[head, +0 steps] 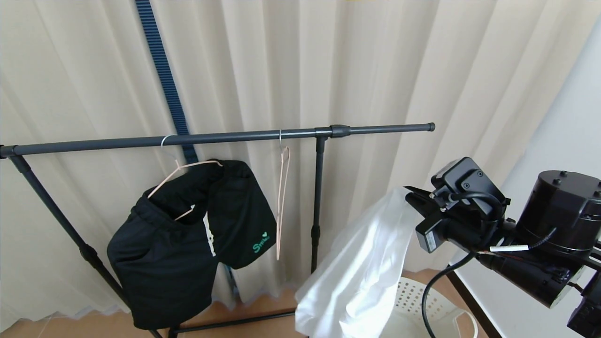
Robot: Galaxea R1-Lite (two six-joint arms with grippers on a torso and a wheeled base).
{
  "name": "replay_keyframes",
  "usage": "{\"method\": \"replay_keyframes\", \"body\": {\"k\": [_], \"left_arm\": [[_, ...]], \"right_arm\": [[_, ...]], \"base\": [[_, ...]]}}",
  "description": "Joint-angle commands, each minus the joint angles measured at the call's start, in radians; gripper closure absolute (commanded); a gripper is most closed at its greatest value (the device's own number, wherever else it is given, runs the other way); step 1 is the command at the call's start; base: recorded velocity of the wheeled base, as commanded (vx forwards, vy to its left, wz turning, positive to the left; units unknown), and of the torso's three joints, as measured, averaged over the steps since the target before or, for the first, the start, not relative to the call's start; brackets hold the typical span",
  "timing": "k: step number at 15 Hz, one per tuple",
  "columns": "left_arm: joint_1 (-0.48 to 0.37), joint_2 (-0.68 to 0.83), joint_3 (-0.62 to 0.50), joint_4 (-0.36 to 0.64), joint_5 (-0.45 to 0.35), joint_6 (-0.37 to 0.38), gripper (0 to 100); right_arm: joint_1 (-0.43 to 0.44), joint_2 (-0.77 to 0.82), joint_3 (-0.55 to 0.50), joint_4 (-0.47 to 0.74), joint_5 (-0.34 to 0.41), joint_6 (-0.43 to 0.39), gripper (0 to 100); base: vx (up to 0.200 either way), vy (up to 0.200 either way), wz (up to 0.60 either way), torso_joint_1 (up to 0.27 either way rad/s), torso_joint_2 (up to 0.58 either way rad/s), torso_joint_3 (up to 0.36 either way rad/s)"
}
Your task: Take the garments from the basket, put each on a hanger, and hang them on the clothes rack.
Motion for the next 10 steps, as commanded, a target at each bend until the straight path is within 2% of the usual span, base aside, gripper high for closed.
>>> {"method": "replay_keyframes", "body": {"k": [1, 5, 8, 10], "left_arm": [[0.0, 0.001, 0.0, 0.0, 0.0, -0.001, 0], [0.0, 0.001, 0.0, 0.0, 0.001, -0.002, 0], [0.0, 0.001, 0.0, 0.0, 0.003, -0.002, 0], [0.0, 0.001, 0.0, 0.0, 0.003, -0.002, 0]], "right_arm": [[0.0, 0.001, 0.0, 0.0, 0.0, 0.0, 100], [0.0, 0.0, 0.0, 0.001, 0.0, 0.0, 100], [0.0, 0.001, 0.005, 0.001, 0.001, 0.0, 100], [0.0, 0.001, 0.005, 0.0, 0.0, 0.0, 100]], "base": [[0.0, 0.0, 0.0, 0.0, 0.0, 0.0], [-0.2, 0.0, 0.0, 0.005, 0.0, 0.0], [0.0, 0.0, 0.0, 0.0, 0.0, 0.0], [0.0, 0.0, 0.6, 0.0, 0.0, 0.0]]}}
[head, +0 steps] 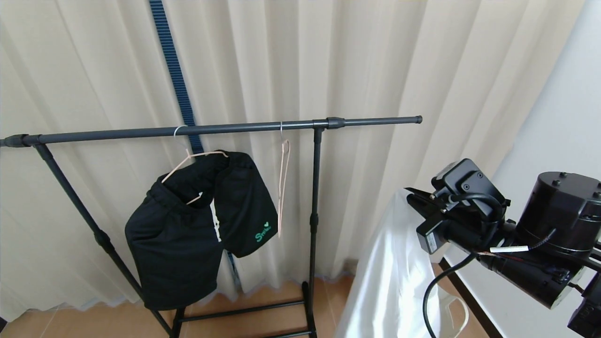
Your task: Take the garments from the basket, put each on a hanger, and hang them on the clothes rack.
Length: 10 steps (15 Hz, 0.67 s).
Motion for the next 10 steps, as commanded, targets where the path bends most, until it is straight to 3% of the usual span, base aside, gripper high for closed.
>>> {"method": "replay_keyframes", "body": {"k": [1, 3, 7, 10], "left_arm": [[0.0, 0.001, 0.0, 0.0, 0.0, 0.0, 0], [0.0, 0.001, 0.0, -0.001, 0.0, 0.0, 0], [0.0, 0.001, -0.002, 0.002, -0.004, 0.008, 0], [0.003, 0.064, -0.006, 0.011, 0.008, 0.005, 0]], "right_arm": [[0.001, 0.002, -0.001, -0.004, 0.0, 0.0, 100], [0.001, -0.01, 0.004, -0.039, 0.0, -0.002, 100], [-0.002, 0.036, 0.055, -0.208, -0.004, -0.093, 100], [0.004, 0.058, 0.059, -0.237, -0.009, -0.1, 100]], "base": [[0.0, 0.0, 0.6, 0.027, 0.01, -0.007], [0.0, 0.0, 0.0, 0.0, 0.0, 0.0], [0.0, 0.0, 0.0, 0.0, 0.0, 0.0], [0.0, 0.0, 0.0, 0.0, 0.0, 0.0]]}}
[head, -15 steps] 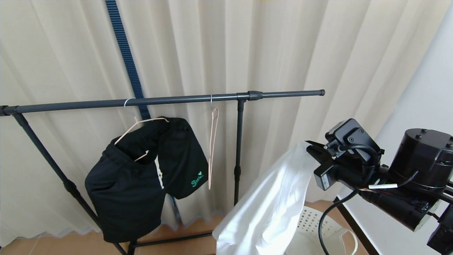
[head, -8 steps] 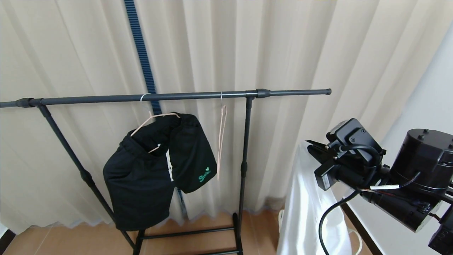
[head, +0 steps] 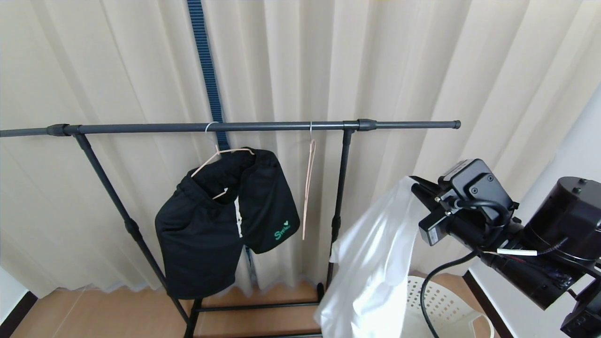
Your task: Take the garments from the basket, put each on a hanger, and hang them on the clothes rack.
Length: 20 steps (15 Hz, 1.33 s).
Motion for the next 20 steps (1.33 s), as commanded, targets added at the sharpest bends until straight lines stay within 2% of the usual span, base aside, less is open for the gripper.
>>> {"method": "replay_keyframes", "body": {"k": [1, 2, 3, 5, 6, 7, 8, 9, 11, 13, 15, 16, 17, 20], "left_arm": [[0.028, 0.085, -0.011, -0.001, 0.007, 0.02, 0], [0.033, 0.124, -0.037, -0.001, -0.003, 0.035, 0], [0.028, 0.289, -0.11, -0.004, -0.041, 0.036, 0], [0.005, 0.571, -0.241, -0.011, -0.098, -0.01, 0], [-0.105, 0.771, -0.322, -0.043, -0.098, -0.083, 0], [-0.167, 0.851, -0.35, -0.073, -0.087, -0.132, 0], [-0.296, 1.016, -0.394, -0.156, -0.032, -0.212, 0], [-0.352, 1.098, -0.411, -0.195, 0.004, -0.218, 0], [-0.535, 1.291, -0.477, -0.31, 0.082, -0.258, 0], [-0.668, 1.458, -0.595, -0.345, 0.089, -0.332, 0], [-0.77, 1.581, -0.698, -0.346, 0.089, -0.376, 0], [-0.794, 1.608, -0.719, -0.346, 0.089, -0.393, 0], [-0.848, 1.674, -0.784, -0.346, 0.096, -0.444, 0], [-0.921, 1.748, -0.876, -0.346, 0.227, -0.51, 0]], "right_arm": [[0.006, 0.019, 0.004, 0.0, 0.0, -0.001, 100], [0.013, 0.019, 0.002, 0.002, -0.001, -0.001, 100], [0.027, 0.018, -0.004, 0.005, -0.005, 0.002, 100], [0.029, 0.01, -0.015, 0.011, -0.024, 0.022, 100], [0.029, 0.015, -0.03, 0.034, -0.026, 0.065, 100], [0.029, 0.016, -0.036, 0.052, -0.034, 0.087, 100], [0.047, 0.016, -0.053, 0.098, -0.052, 0.127, 100], [0.05, 0.015, -0.062, 0.107, -0.061, 0.139, 100], [0.055, 0.013, -0.07, 0.111, -0.078, 0.16, 100], [0.072, -0.004, -0.068, 0.106, -0.081, 0.165, 100], [0.086, -0.027, -0.062, 0.109, -0.097, 0.171, 100], [0.087, -0.027, -0.062, 0.107, -0.1, 0.173, 100], [0.087, -0.027, -0.065, 0.106, -0.1, 0.176, 100], [0.098, -0.022, -0.078, 0.107, -0.101, 0.196, 100]], "base": [[0.0, 0.0, 0.0, 0.0, 0.0, 0.0], [0.0, 0.0, 0.0, 0.0, 0.0, 0.0], [0.0, 0.0, 0.0, 0.0, 0.0, 0.0], [0.0, 0.0, 0.0, 0.0, 0.0, 0.0], [0.0, 0.0, 0.0, 0.0, 0.0, 0.0], [0.0, 0.0, 0.0, 0.0, 0.0, 0.0], [0.0, 0.0, 0.0, 0.0, 0.0, 0.0], [0.0, 0.0, 0.0, 0.0, 0.0, 0.0], [0.0, 0.0, 0.0, 0.0, 0.0, 0.0], [0.0, 0.0, 0.0, 0.0, 0.0, 0.0], [0.0, 0.0, 0.0, 0.0, 0.0, 0.0], [0.0, 0.0, 0.0, 0.0, 0.0, 0.0], [0.0, 0.0, 0.0, 0.0, 0.0, 0.0], [0.0, 0.0, 0.0, 0.0, 0.0, 0.0]]}}
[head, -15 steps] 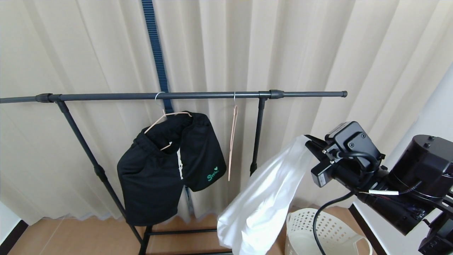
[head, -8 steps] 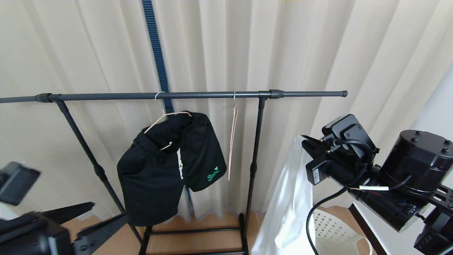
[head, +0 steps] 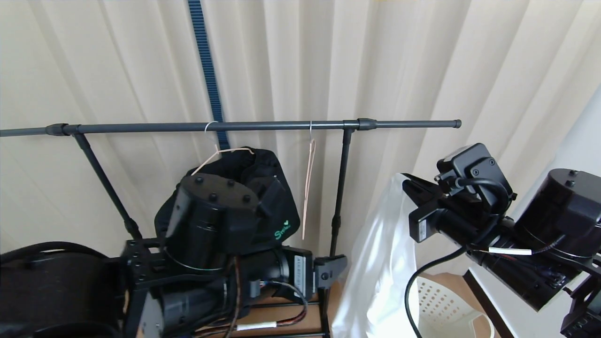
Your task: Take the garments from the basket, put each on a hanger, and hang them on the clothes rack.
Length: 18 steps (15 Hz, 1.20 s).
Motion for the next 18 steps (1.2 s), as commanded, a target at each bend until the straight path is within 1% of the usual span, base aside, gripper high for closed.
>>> {"method": "replay_keyframes", "body": {"k": [1, 2, 4, 6, 7, 9, 11, 13, 18], "left_arm": [[-0.057, 0.119, -0.045, -0.001, 0.031, -0.032, 0], [-0.058, 0.133, -0.045, -0.001, 0.033, -0.046, 0], [-0.058, 0.162, -0.054, -0.007, 0.033, -0.092, 0], [-0.058, 0.165, -0.056, -0.007, 0.031, -0.092, 0], [-0.057, 0.182, -0.065, -0.007, 0.034, -0.09, 0], [-0.049, 0.212, -0.096, -0.008, 0.046, -0.092, 0], [-0.048, 0.268, -0.151, -0.008, 0.118, -0.093, 0], [-0.04, 0.321, -0.2, -0.031, 0.184, -0.093, 0], [-0.029, 0.373, -0.274, -0.036, 0.247, -0.093, 0]], "right_arm": [[0.014, 0.008, -0.01, 0.0, -0.004, 0.009, 100], [0.017, 0.013, -0.011, 0.0, -0.006, 0.012, 100], [0.049, 0.031, -0.024, 0.0, -0.028, 0.035, 100], [0.076, 0.056, -0.041, 0.0, -0.051, 0.067, 100], [0.098, 0.077, -0.065, -0.002, -0.103, 0.093, 100], [0.119, 0.08, -0.082, -0.002, -0.133, 0.105, 100], [0.139, 0.074, -0.082, -0.002, -0.139, 0.107, 100], [0.159, 0.069, -0.082, -0.003, -0.155, 0.107, 100], [0.178, 0.051, -0.076, -0.003, -0.162, 0.107, 100]], "base": [[0.0, 0.0, 0.0, 0.0, 0.0, 0.0], [0.0, 0.0, 0.0, 0.0, 0.0, 0.0], [0.0, 0.0, 0.0, 0.0, 0.0, 0.0], [0.0, 0.0, 0.0, 0.0, 0.0, 0.0], [0.0, 0.0, 0.0, 0.0, 0.0, 0.0], [0.0, 0.0, 0.0, 0.0, 0.0, 0.0], [0.0, 0.0, 0.0, 0.0, 0.0, 0.0], [0.0, 0.0, 0.0, 0.0, 0.0, 0.0], [0.0, 0.0, 0.0, 0.0, 0.0, 0.0]]}}
